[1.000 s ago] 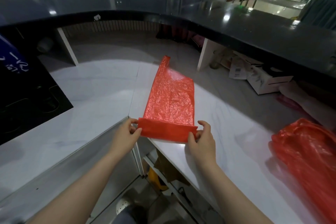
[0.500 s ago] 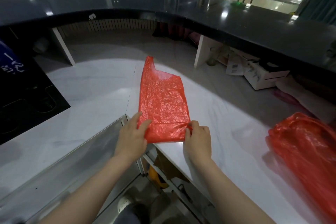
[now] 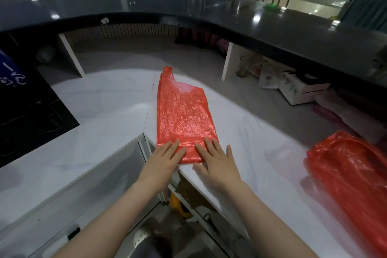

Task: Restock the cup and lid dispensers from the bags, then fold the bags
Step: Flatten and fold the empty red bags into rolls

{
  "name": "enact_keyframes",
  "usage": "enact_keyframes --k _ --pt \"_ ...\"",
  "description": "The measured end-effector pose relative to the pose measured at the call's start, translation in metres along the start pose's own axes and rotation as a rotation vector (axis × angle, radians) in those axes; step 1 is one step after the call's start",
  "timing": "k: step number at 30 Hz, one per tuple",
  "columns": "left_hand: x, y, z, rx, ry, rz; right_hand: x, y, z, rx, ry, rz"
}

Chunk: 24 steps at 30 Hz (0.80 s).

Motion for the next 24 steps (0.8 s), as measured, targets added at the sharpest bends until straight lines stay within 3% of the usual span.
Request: enact_keyframes --k 3,5,10,13,19,21,24 --pt "-0.002 -0.008 -0.014 -0.06 -0.134 0.04 0.001 -0.002 0.002 0.001 0.045 0.034" --pt "-0.006 -0.012 -0.019 -0.053 -0.255 0.094 0.003 -0.006 0.003 0.005 0.114 0.145" --pt "-0.023 -0.014 -0.03 -0.194 -0.788 0.249 0.003 -0.014 0.022 0.113 0.645 0.409" --pt "-0.027 -0.013 -0.035 -0.242 -0.997 0.284 0.0 -0.013 0.021 0.138 0.631 0.487" --pt "-0.025 -0.002 -0.036 -0.34 -1.043 0.291 -0.001 -0.015 0.022 0.301 0.72 0.543" --pt "-0.024 0.001 -0.035 -0.38 -0.945 0.246 -0.001 -0.015 0.022 0.309 0.679 0.502" --pt "-0.023 0.002 -0.032 -0.366 -0.601 0.284 0.001 -0.014 0.022 0.314 0.629 0.478"
Point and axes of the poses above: each hand's wrist, its own y-axis towards the middle knuckle, its own x-axis out of the palm, z = x × y, the point moved 3 cm from there along y, towards the middle knuckle, and after that the axes turned 12 degrees about -z, right-handed, at the moved point
